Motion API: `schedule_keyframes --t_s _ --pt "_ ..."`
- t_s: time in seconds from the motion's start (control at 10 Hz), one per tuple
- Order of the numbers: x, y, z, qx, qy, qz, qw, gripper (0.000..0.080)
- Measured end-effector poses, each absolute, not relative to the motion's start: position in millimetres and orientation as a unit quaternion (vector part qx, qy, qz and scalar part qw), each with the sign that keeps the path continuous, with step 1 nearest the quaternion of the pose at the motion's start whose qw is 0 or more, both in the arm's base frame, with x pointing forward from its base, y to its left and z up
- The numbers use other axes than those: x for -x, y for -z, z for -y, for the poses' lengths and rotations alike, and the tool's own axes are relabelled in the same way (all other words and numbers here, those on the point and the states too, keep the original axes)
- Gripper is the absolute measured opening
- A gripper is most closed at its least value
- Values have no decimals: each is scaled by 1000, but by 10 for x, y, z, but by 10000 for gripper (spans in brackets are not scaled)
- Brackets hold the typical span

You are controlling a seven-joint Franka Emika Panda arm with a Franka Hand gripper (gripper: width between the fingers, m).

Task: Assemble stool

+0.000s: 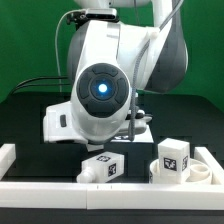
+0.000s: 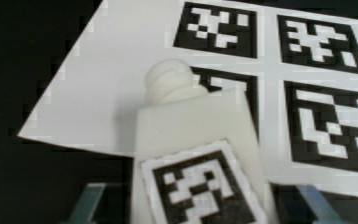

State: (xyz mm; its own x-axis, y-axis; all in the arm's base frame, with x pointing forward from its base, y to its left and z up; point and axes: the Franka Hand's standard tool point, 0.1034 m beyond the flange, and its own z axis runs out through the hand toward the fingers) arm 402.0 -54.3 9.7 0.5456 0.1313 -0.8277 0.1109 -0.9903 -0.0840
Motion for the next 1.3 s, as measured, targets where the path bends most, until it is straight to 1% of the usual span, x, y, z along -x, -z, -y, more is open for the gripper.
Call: schedule_keyframes --t_s 0.1,0.2,0.3,0.4,0.5,0.6,0.8,0.9,1.0,1.1,1.2,1.3 --pt "-4122 -163 528 884 -461 76 14 319" --pt "-4189 -358 446 880 -471 66 16 319" --pt "-4313 -563 335 880 -470 62 27 319" --pt "-4442 -723 279 898 -433 64 32 319" --pt "-4450 -811 259 910 -407 67 32 319" --pt "-4474 -752 280 926 -369 67 30 319" --pt "-4505 -767 282 944 -321 66 29 320" --pt "-4582 -804 229 956 -285 56 23 320" --pt "-4746 -973 8 969 -239 59 28 320" --pt "-4924 -1143 -192 982 -175 56 45 320" --pt "-5049 -1279 -312 992 -108 42 58 320" --pt "-5071 -1342 -336 995 -68 42 56 320"
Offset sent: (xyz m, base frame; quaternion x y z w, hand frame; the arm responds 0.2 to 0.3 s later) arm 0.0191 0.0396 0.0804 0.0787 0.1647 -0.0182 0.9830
